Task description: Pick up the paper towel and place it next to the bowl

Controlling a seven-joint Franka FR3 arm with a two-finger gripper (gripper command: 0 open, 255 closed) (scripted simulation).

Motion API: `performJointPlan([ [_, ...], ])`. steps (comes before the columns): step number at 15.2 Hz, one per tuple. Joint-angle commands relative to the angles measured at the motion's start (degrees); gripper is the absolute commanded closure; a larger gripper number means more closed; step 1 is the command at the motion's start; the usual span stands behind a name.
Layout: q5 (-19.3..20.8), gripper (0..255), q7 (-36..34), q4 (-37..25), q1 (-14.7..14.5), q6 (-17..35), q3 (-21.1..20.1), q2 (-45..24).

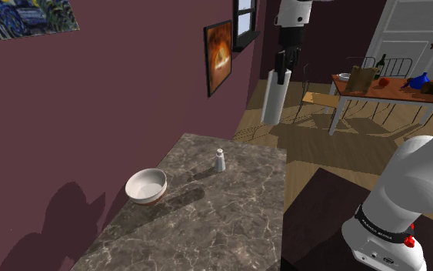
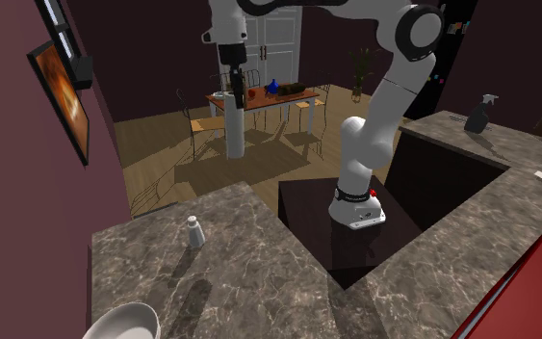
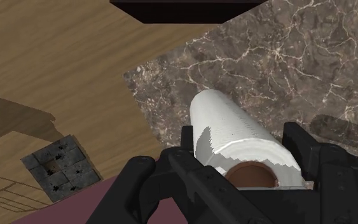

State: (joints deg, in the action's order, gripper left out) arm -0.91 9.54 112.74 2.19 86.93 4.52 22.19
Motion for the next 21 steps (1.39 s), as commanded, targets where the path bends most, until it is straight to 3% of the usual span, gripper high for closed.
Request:
performJointPlan([
  [1,0.0,255,-0.1,-1.9,0.0,-1.6,0.0,-0.3],
  [7,-0.1,255,-0.1,-7.8,-0.1,-6.1,0.0,-1.7],
  [21,-4.2,255,-19.5,-18.3,-6.9,-4.8,-12.5,-12.4],
])
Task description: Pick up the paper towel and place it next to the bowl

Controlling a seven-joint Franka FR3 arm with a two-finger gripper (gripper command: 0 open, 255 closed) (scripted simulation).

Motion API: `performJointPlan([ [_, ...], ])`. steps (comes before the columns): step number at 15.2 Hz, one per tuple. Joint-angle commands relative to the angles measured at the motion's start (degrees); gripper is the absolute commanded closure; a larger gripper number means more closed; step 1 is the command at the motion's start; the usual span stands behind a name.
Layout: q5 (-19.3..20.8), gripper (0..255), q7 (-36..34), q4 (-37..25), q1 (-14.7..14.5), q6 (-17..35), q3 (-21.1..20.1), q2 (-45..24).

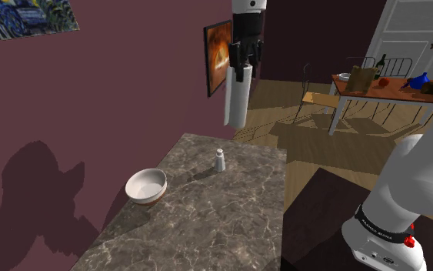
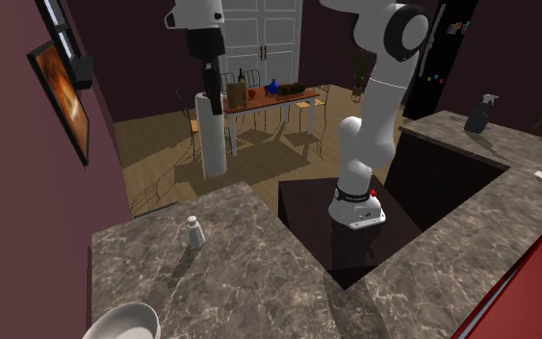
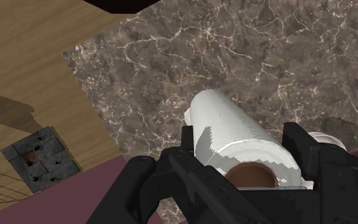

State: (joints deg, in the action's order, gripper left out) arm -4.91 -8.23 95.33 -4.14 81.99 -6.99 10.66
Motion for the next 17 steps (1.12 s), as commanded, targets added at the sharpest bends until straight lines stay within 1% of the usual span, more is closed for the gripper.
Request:
performJointPlan([
  [1,-0.2,255,-3.1,-2.2,-1.1,0.1,-1.8,-2.1],
  [5,0.3,255,-8.6,-8.4,-3.5,-0.2,-5.0,-7.6],
  [8,1.2,255,-12.8,-14.2,-5.5,-0.9,-7.2,-12.5],
  [11,2.7,255,-17.0,-21.2,-7.9,-2.2,-9.2,-18.3],
  [15,5.5,255,-21.9,-32.8,-12.0,-5.1,-11.0,-26.9],
  [17,5.1,255,-21.7,-29.4,-11.7,-2.9,-10.9,-25.7],
])
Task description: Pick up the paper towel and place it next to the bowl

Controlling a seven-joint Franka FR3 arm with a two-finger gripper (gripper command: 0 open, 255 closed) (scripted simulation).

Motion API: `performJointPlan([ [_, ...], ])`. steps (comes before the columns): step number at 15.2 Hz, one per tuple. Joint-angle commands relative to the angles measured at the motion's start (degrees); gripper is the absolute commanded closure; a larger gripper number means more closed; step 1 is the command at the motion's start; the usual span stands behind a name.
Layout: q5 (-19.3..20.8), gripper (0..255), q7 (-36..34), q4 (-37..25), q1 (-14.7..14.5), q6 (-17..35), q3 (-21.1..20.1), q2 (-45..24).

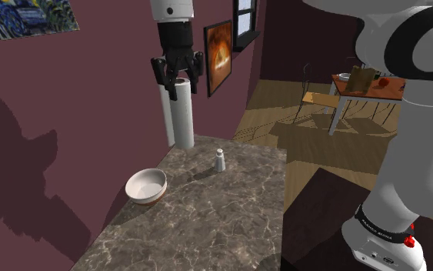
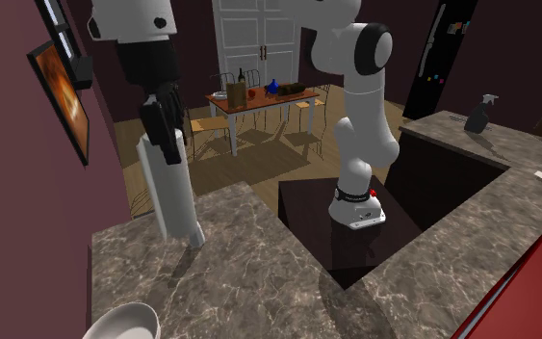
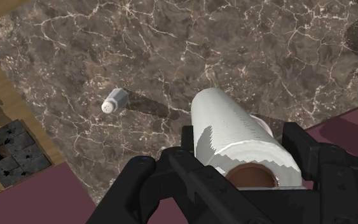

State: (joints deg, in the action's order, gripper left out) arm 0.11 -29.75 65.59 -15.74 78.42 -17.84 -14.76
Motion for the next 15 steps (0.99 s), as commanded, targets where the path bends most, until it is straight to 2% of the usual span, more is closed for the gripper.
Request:
performJointPlan([
  [1,-0.1,255,0.0,1.9,0.1,1.7,0.0,0.3],
  [15,-1.4,255,1.4,18.9,1.3,14.4,0.4,4.7],
])
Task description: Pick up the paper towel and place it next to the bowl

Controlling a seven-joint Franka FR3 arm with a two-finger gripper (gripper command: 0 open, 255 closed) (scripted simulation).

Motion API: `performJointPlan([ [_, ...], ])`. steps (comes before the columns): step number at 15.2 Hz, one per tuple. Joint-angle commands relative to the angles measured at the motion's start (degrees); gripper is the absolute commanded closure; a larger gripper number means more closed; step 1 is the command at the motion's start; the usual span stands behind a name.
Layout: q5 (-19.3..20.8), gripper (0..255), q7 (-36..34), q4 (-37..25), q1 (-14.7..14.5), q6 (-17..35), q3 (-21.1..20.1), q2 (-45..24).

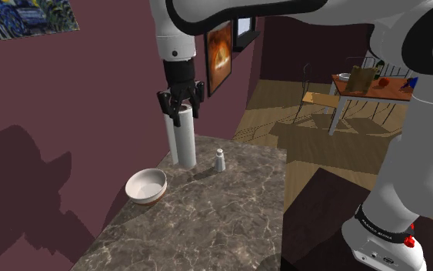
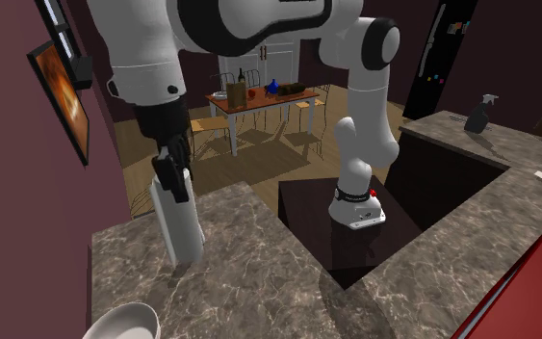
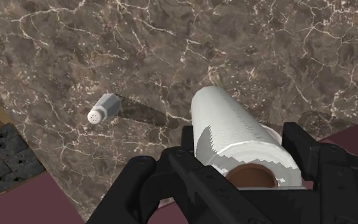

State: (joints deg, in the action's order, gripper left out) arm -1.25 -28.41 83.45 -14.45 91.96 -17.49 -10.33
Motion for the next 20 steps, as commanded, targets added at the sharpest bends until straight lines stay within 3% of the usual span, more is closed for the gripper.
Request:
performJointPlan([
  [1,-0.1,255,0.1,2.0,0.1,1.7,0.0,0.4],
  [20,-0.2,255,0.9,16.6,0.3,16.3,0.2,0.3],
])
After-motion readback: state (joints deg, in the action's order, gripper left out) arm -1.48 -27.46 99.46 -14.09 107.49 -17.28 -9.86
